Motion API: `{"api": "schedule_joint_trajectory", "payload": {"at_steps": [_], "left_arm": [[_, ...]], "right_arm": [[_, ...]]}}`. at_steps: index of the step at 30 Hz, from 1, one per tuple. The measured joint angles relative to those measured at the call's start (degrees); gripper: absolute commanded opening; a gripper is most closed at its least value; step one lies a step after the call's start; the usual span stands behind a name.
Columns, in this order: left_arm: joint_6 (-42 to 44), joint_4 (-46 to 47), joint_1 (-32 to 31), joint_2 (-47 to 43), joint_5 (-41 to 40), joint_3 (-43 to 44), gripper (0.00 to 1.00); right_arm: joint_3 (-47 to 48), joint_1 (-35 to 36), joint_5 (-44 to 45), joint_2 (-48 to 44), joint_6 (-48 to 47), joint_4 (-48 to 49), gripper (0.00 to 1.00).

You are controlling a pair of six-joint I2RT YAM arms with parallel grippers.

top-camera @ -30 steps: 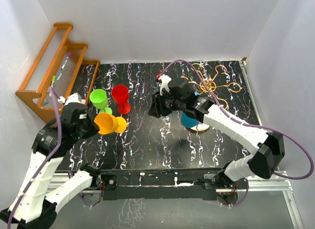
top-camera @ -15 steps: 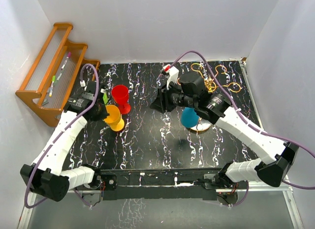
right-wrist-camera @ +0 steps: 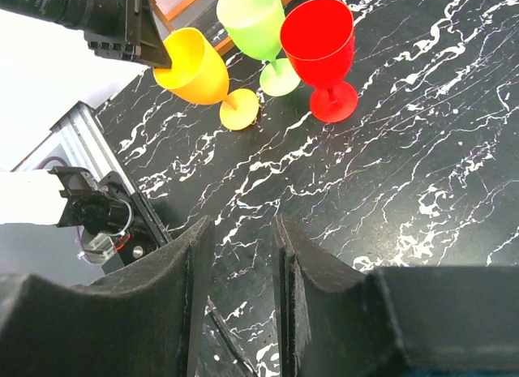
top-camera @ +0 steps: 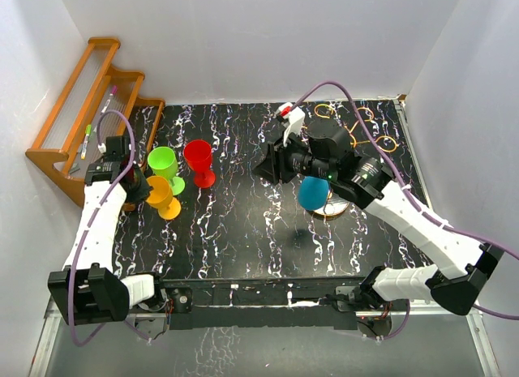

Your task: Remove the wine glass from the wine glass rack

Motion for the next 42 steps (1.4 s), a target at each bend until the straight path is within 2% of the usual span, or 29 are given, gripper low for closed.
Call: {"api": "schedule_joint_trajectory", "payload": {"at_steps": [4, 8, 9, 11, 12, 13, 14, 16, 23, 28, 30, 34, 39, 42], "left_arm": [[-0.1, 1.0, 1.3, 0.0, -0.1, -1.7, 0.00], [-0.1, 1.9, 1.8, 0.2, -0.1, -1.7, 0.07], [-0.1, 2.0, 1.8, 0.4, -0.2, -1.7, 0.10], [-0.1, 2.2, 1.8, 0.9, -0.3, -1.4, 0.31], [-0.1, 2.2, 1.8, 1.2, -0.3, -1.3, 0.39], [-0.1, 2.2, 1.8, 1.3, -0.3, -1.2, 0.42], [-0.1, 2.1, 1.8, 1.4, -0.2, -1.2, 0.51], [-0.4, 1.7, 1.8, 1.3, -0.1, -0.7, 0.56], [-0.6, -0.7, 1.8, -2.6, -0.5, 3.7, 0.60], [-0.6, -0.1, 1.8, -10.9, 2.4, 6.3, 0.63], [-0.6, 1.8, 1.8, -15.3, 6.7, 6.4, 0.63], [-1.6, 6.2, 1.8, -21.7, 20.4, 6.4, 0.62], [-5.3, 14.6, 1.8, -22.4, 34.2, 1.9, 0.61], [-10.3, 21.0, 1.8, -21.7, 41.2, -1.9, 0.61]], "right_arm": [[0.0, 0.0, 1.0, -0.8, -0.3, -0.2, 0.36], [0.0, 0.0, 1.7, -1.4, -0.4, -0.3, 0.36], [0.0, 0.0, 1.7, -1.5, -0.4, -0.3, 0.36], [0.0, 0.0, 1.8, -1.5, -0.4, -0.3, 0.36], [0.0, 0.0, 1.9, -1.5, -0.4, -0.3, 0.36], [0.0, 0.0, 1.9, -1.5, -0.4, -0.3, 0.37], [0.0, 0.0, 1.9, -1.5, -0.4, -0.3, 0.37], [0.0, 0.0, 1.9, -1.5, -0.4, -0.3, 0.38], [0.0, 0.0, 1.9, -1.5, -0.3, -0.3, 0.46], [0.0, 0.0, 1.9, -2.1, 0.1, -0.1, 0.49], [0.1, 0.0, 2.3, -2.6, 0.5, -0.1, 0.49], [3.8, 0.0, 5.0, -1.9, 1.0, -2.2, 0.49], [13.6, -1.8, 9.4, 1.4, 2.3, -4.6, 0.49], [19.6, -6.0, 11.8, 2.8, 4.1, -7.8, 0.49]]}}
